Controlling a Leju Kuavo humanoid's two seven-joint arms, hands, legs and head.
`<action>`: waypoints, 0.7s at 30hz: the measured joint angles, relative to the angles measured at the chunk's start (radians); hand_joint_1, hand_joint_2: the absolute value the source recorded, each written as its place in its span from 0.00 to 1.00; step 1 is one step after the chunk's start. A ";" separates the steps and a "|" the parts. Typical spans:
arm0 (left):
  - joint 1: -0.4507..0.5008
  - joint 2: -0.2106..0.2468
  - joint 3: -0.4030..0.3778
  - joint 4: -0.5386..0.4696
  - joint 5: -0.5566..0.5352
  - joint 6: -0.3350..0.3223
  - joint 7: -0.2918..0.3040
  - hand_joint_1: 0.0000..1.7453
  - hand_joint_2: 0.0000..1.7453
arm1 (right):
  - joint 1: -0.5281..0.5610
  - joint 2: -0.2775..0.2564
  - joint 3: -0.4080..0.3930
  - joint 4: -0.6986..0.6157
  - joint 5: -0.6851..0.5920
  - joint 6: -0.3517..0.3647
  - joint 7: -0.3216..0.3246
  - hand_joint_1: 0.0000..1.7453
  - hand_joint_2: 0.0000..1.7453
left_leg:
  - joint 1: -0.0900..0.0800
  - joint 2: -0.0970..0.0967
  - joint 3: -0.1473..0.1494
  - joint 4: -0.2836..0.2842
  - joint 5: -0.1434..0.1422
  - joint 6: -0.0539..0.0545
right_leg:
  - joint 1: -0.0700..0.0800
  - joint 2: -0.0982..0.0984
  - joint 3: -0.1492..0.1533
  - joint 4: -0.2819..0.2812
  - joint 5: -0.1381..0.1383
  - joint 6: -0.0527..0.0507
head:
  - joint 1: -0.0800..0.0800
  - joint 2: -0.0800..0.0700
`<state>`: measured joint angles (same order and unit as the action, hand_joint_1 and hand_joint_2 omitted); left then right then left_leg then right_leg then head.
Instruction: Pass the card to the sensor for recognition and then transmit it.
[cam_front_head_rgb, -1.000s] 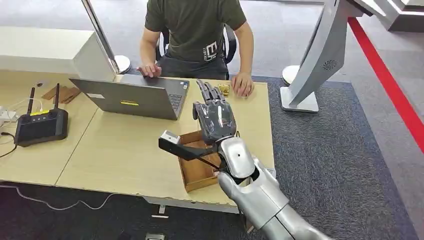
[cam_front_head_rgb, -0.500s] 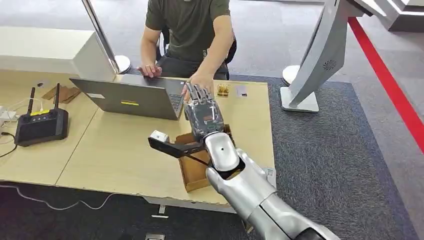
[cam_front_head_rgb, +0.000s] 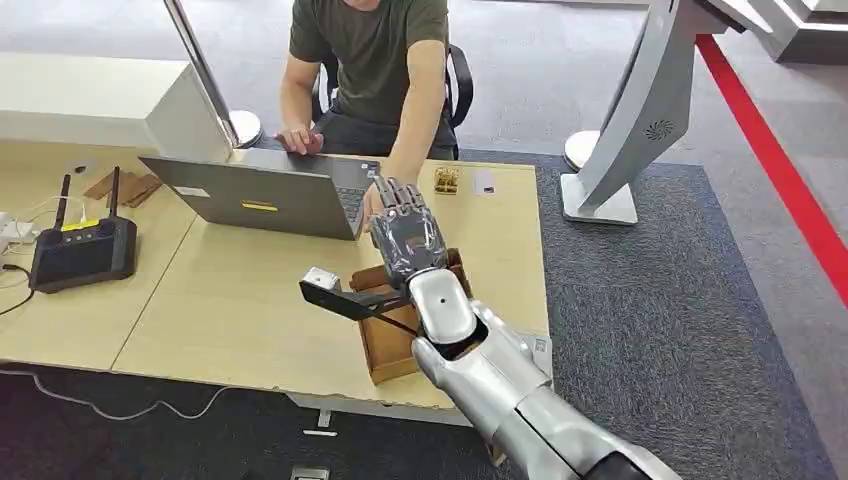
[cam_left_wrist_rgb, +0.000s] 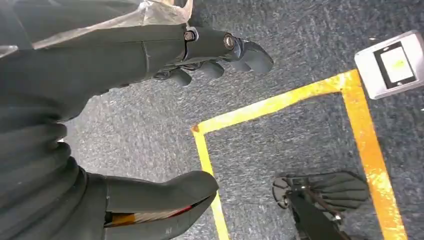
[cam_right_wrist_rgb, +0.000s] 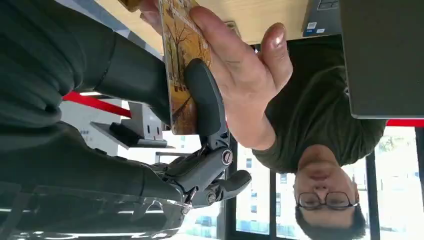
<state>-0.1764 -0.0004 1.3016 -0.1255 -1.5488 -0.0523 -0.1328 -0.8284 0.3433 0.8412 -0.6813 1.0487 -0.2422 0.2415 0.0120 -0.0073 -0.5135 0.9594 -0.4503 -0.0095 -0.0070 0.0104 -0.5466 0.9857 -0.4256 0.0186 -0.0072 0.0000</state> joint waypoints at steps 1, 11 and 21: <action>0.001 0.000 0.000 0.000 -0.001 0.001 0.003 0.00 1.00 | -0.003 0.000 0.000 0.005 0.002 -0.002 0.001 1.00 1.00 | 0.000 0.000 0.000 0.000 0.000 0.000 | 0.000 0.000 0.000 0.000 0.000 0.000 | 0.000 0.000; 0.002 0.000 0.000 0.000 -0.005 0.015 0.027 0.00 1.00 | -0.022 0.000 0.002 0.058 0.004 -0.015 -0.013 1.00 1.00 | 0.000 0.000 0.000 0.000 0.000 0.000 | 0.000 0.000 0.000 0.000 0.000 0.000 | 0.000 0.000; 0.001 0.000 0.000 0.000 -0.005 0.016 0.027 0.00 1.00 | -0.023 0.000 0.002 0.087 -0.006 -0.030 -0.011 0.00 1.00 | 0.000 0.000 0.000 0.000 0.000 0.000 | 0.000 0.000 0.000 0.000 0.000 0.000 | 0.000 0.000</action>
<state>-0.1752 -0.0004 1.3016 -0.1255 -1.5541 -0.0362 -0.1053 -0.8513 0.3433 0.8427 -0.5947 1.0426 -0.2720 0.2300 0.0120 -0.0072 -0.5134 0.9594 -0.4504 -0.0095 -0.0070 0.0104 -0.5469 0.9856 -0.4256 0.0186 -0.0069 0.0000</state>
